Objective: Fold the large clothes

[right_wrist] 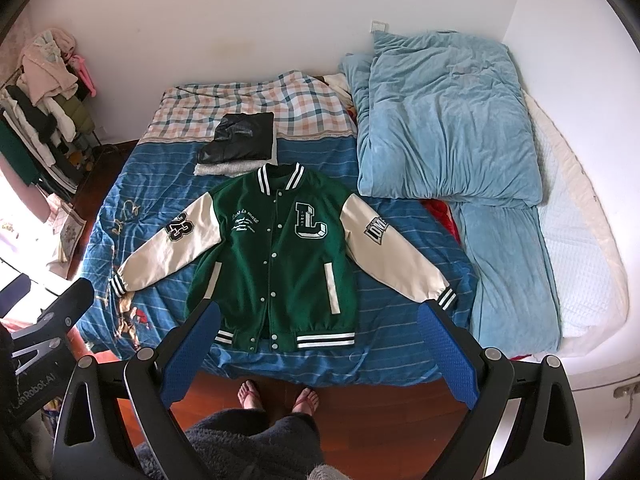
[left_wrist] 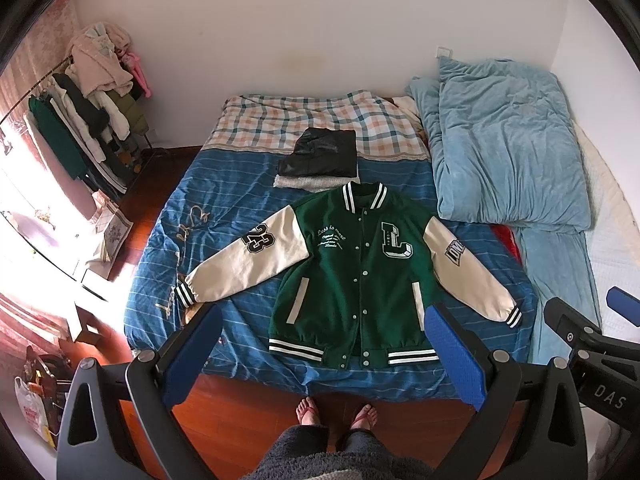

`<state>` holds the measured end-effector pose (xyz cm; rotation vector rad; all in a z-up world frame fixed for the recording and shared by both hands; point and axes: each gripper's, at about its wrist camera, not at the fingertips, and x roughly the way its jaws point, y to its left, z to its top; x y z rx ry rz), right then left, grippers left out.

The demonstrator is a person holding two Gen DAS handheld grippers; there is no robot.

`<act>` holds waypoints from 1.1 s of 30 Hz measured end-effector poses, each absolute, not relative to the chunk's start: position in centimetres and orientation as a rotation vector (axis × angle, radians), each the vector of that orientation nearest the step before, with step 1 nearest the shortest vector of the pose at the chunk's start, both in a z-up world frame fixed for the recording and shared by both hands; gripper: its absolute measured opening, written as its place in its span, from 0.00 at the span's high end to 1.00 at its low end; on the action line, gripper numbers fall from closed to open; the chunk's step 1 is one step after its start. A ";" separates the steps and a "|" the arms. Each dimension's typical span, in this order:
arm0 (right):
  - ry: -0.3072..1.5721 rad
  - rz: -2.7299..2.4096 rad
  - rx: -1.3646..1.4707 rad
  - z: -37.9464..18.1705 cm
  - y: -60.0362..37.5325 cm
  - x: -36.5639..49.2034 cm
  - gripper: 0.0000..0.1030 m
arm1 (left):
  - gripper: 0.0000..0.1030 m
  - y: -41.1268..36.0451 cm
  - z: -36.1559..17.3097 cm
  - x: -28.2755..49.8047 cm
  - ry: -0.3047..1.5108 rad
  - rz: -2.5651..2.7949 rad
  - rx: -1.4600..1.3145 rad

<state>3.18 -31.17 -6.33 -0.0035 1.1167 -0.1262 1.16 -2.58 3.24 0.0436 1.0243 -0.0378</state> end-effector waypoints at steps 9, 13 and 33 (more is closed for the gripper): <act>1.114 -0.127 -0.005 -6.1 -31.3 3.0 0.03 | 0.00 -2.6 3.4 1.2 1.021 -0.038 0.043; 1.114 -0.128 -0.005 -6.0 -31.3 3.0 0.03 | 0.00 -2.3 3.0 0.9 1.021 -0.039 0.043; 1.112 -0.156 0.029 -6.1 -31.3 3.8 0.03 | 0.00 -2.6 3.2 2.1 1.013 -0.051 0.039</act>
